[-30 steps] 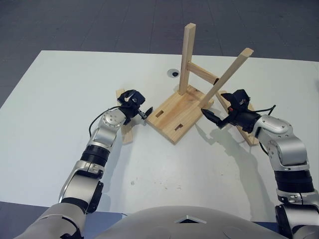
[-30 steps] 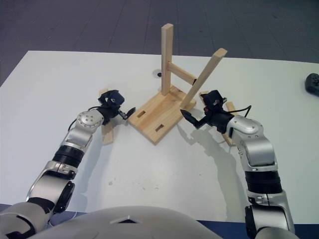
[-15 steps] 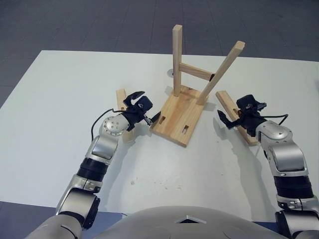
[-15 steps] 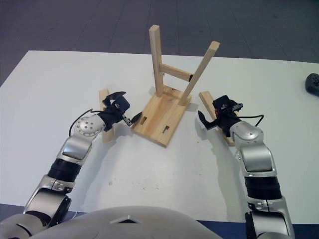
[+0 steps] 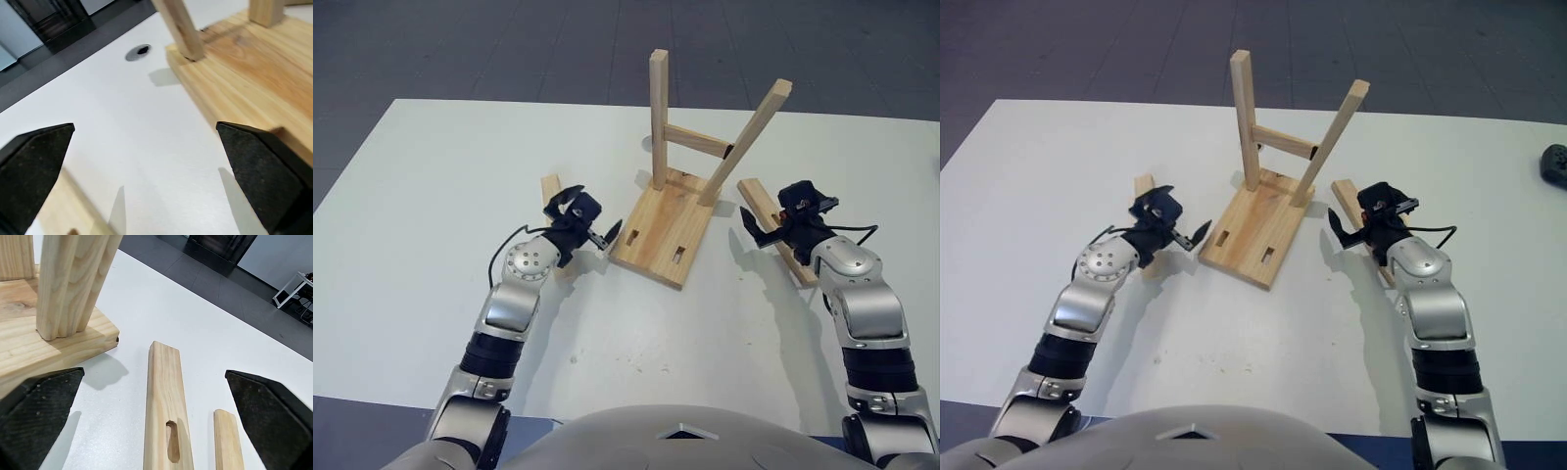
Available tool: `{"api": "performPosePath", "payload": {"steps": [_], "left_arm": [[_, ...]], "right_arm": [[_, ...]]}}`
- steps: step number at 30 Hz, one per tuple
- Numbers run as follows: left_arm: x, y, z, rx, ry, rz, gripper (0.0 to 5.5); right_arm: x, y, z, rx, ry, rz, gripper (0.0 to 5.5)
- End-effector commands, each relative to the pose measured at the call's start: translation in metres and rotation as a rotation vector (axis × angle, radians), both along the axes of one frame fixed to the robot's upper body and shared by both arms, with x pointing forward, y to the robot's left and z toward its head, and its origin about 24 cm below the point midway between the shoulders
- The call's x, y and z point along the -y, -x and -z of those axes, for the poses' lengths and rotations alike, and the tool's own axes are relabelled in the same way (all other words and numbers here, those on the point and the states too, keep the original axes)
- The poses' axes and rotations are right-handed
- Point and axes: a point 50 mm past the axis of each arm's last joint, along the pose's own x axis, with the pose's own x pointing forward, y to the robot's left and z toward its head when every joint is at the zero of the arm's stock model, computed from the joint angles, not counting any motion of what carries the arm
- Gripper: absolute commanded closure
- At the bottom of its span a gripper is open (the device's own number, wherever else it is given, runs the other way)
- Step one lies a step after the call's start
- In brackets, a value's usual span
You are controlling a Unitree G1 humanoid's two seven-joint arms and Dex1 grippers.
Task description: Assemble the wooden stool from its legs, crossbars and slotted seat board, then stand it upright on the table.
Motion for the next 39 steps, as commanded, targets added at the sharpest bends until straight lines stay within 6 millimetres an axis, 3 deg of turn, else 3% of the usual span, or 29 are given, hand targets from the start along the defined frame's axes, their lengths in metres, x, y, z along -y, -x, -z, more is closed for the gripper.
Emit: {"api": "performPosePath", "payload": {"steps": [1,4,10,16,22,24,29,34,39], "left_arm": [[-0.017,-0.012,-0.011,0.021,0.06,-0.096,0.1],[-0.015,-0.008,0.003,-0.029,0.0,-0.073,0.1],[0.01,0.023,0.04,-0.131,-0.163,0.125,0.1],[0.034,0.034,0.04,-0.123,-0.143,0.214,0.1],[0.044,0.033,0.026,-0.081,-0.113,0.244,0.1],[0.04,0.03,0.022,-0.065,-0.111,0.218,0.1],[0.008,0.012,0.006,-0.007,-0.076,0.033,0.1],[-0.024,-0.005,-0.013,0.03,0.062,-0.186,0.1],[-0.028,-0.007,-0.017,0.039,0.054,-0.202,0.1]], "right_arm": [[-0.004,0.003,0.005,-0.006,-0.009,0.001,0.11],[-0.003,0.003,0.003,0.005,-0.011,0.011,0.11],[0.007,-0.001,-0.007,0.055,0.004,0.058,0.11],[0.013,0.002,-0.004,0.05,-0.011,0.084,0.11],[0.019,0.004,0.002,0.048,-0.076,0.12,0.11],[0.028,0.004,0.0,0.082,-0.124,0.144,0.11],[0.074,0.014,-0.001,0.103,-0.157,0.26,0.11],[0.106,0.017,0.009,-0.03,-0.115,0.265,0.11],[0.121,0.019,0.024,-0.204,0.0,0.195,0.11]]}}
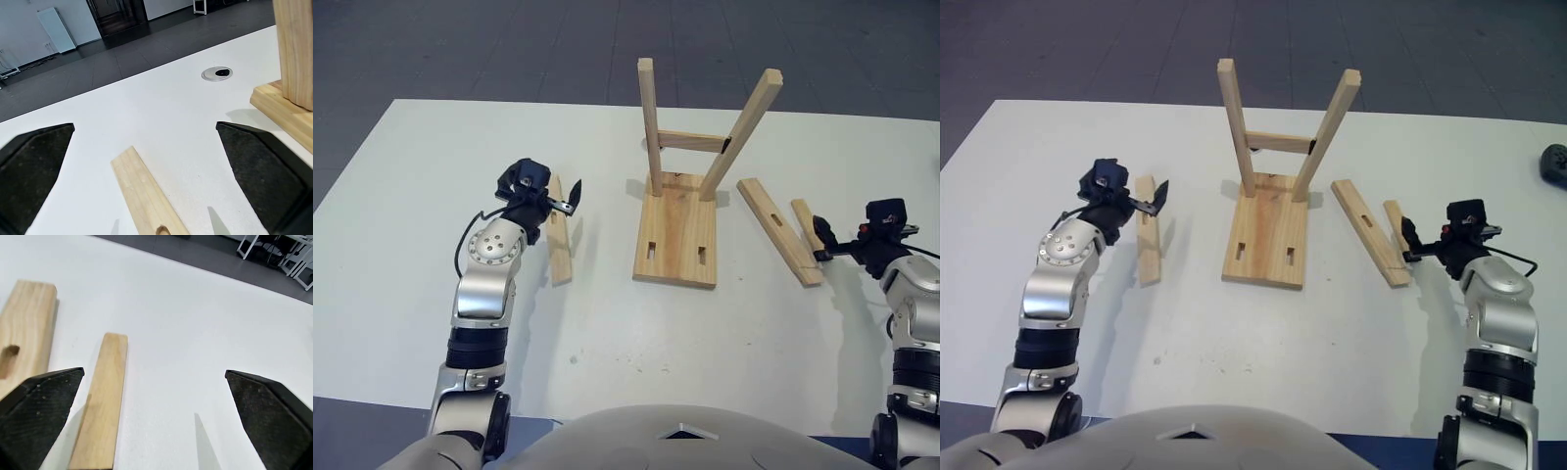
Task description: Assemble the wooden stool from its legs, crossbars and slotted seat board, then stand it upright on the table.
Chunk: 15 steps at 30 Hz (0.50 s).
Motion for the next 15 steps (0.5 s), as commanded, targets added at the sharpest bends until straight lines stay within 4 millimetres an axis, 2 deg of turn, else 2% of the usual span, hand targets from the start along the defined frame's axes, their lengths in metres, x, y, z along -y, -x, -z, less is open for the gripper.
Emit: {"api": "performPosePath", "payload": {"steps": [1,6,10,15], "left_arm": [[0.0,-0.001,0.002,-0.017,-0.005,-0.011,0.1],[0.008,0.003,0.008,-0.038,-0.01,0.013,0.1],[0.011,0.004,0.012,-0.05,-0.021,0.033,0.1],[0.016,0.005,0.016,-0.063,-0.006,0.055,0.1]], "right_arm": [[0.007,0.0,0.006,-0.118,0.071,-0.073,0.11],[0.003,0.007,0.017,-0.194,0.051,-0.112,0.83],[-0.008,0.006,0.015,-0.174,-0.037,-0.109,1.58],[-0.009,0.011,0.022,-0.19,-0.181,-0.027,2.4]]}}
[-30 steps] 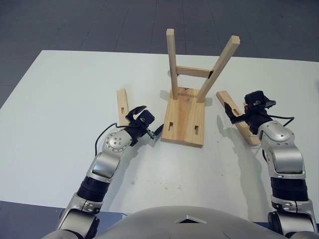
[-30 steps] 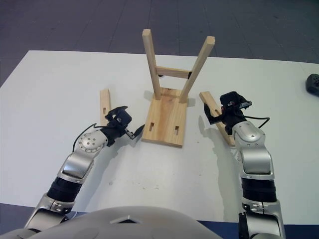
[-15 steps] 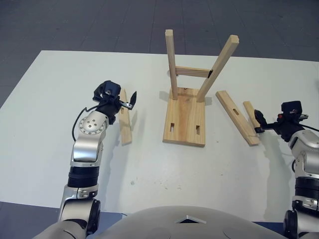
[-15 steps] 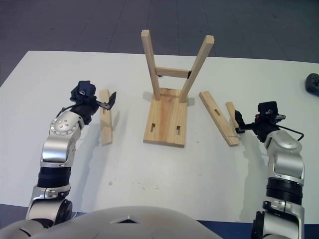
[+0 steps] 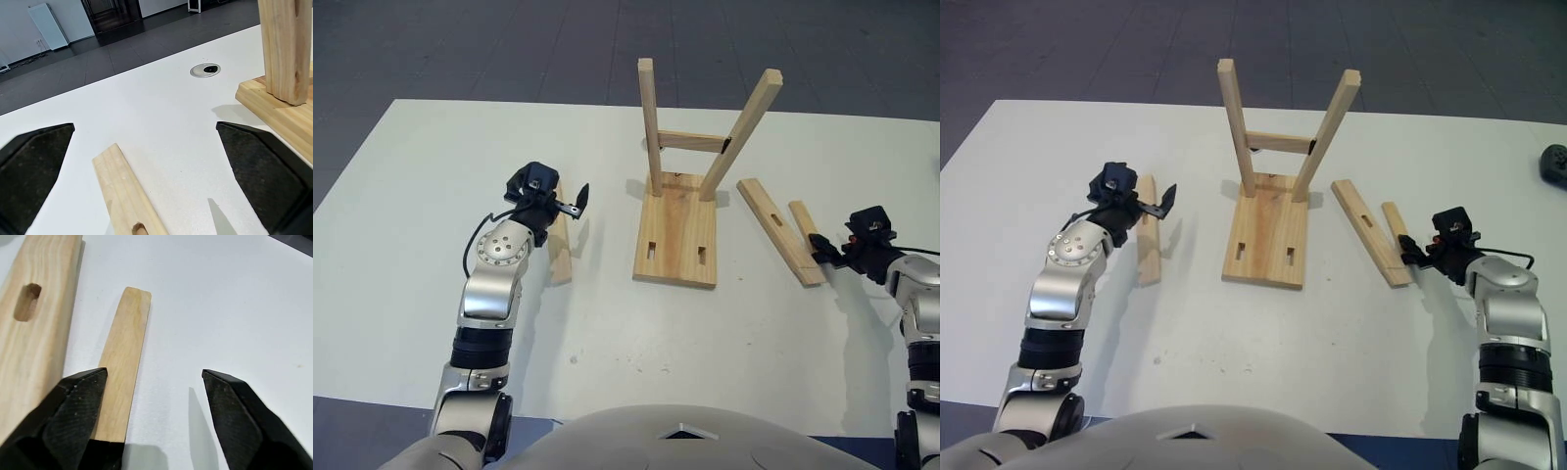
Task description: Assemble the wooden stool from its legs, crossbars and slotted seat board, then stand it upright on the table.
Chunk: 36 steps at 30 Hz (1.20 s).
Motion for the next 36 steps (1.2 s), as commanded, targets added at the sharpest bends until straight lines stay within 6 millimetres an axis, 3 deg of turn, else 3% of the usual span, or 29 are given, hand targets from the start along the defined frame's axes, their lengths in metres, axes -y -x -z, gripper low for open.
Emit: {"api": "performPosePath", "payload": {"steps": [1,12,35,36], "left_arm": [[0.003,0.003,0.006,-0.027,-0.003,0.014,0.1],[0.007,0.006,0.011,-0.04,-0.018,0.035,0.1],[0.014,0.012,0.019,-0.068,-0.027,0.069,0.1],[0.014,0.013,0.02,-0.069,-0.028,0.068,0.1]], "right_arm": [[-0.002,0.011,0.017,-0.076,-0.087,0.056,2.21],[-0.01,0.011,0.014,-0.069,-0.103,0.013,0.71],[-0.033,0.018,0.012,-0.01,-0.25,0.015,4.56],[-0.034,0.018,0.012,-0.011,-0.257,0.016,4.36]]}}
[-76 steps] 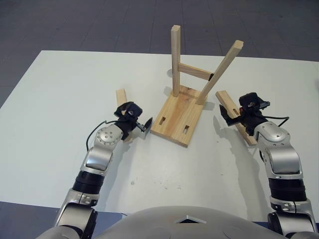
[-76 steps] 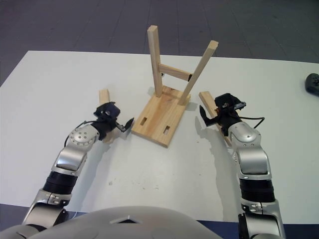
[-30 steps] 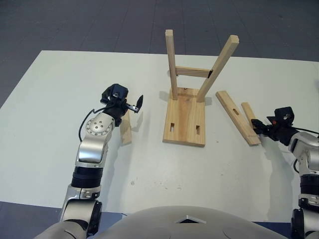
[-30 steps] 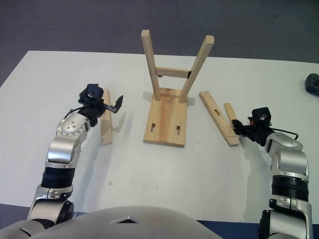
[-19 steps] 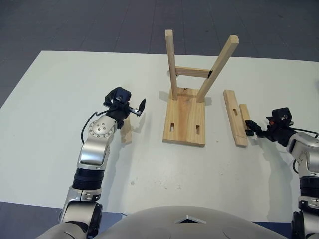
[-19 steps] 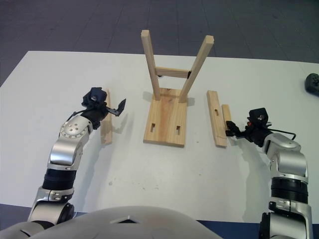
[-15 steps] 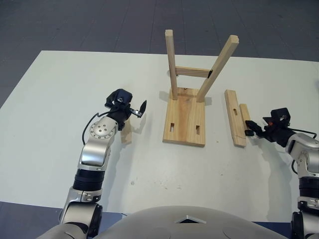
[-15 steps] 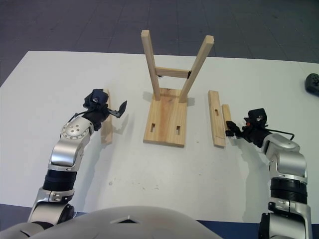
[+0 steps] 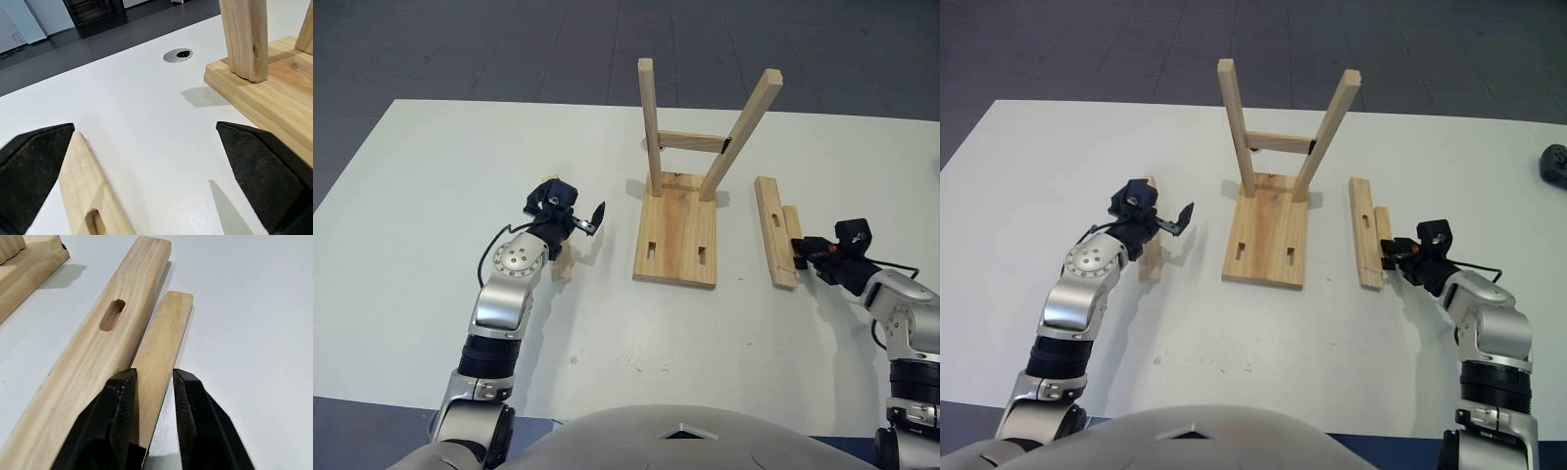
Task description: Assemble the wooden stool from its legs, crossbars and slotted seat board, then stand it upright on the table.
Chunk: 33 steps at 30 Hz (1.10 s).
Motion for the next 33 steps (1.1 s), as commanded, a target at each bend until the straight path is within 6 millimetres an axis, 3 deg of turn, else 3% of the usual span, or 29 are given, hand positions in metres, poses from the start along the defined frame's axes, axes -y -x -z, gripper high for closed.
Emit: {"api": "performPosePath", "payload": {"steps": [1,7,19,27,30,33], "left_arm": [[-0.002,0.003,0.003,-0.009,-0.024,0.002,0.1],[0.0,0.003,0.005,-0.013,-0.024,0.003,0.1],[0.001,0.005,0.007,-0.013,-0.035,0.004,0.1],[-0.001,0.005,0.009,-0.015,-0.043,-0.002,0.1],[-0.001,0.005,0.01,-0.018,-0.052,-0.001,0.1],[-0.001,0.005,0.01,-0.017,-0.051,-0.005,0.1]], "right_arm": [[-0.003,0.006,0.005,-0.026,-0.029,0.02,4.28],[-0.004,0.008,0.009,-0.041,-0.014,0.026,3.3],[-0.011,0.003,-0.002,0.001,0.001,0.0,1.41],[-0.005,0.019,0.017,-0.142,0.242,-0.047,0.11],[-0.003,0.019,0.019,-0.159,0.271,-0.032,0.11],[-0.005,0.014,0.017,-0.169,0.133,0.098,0.11]]}}
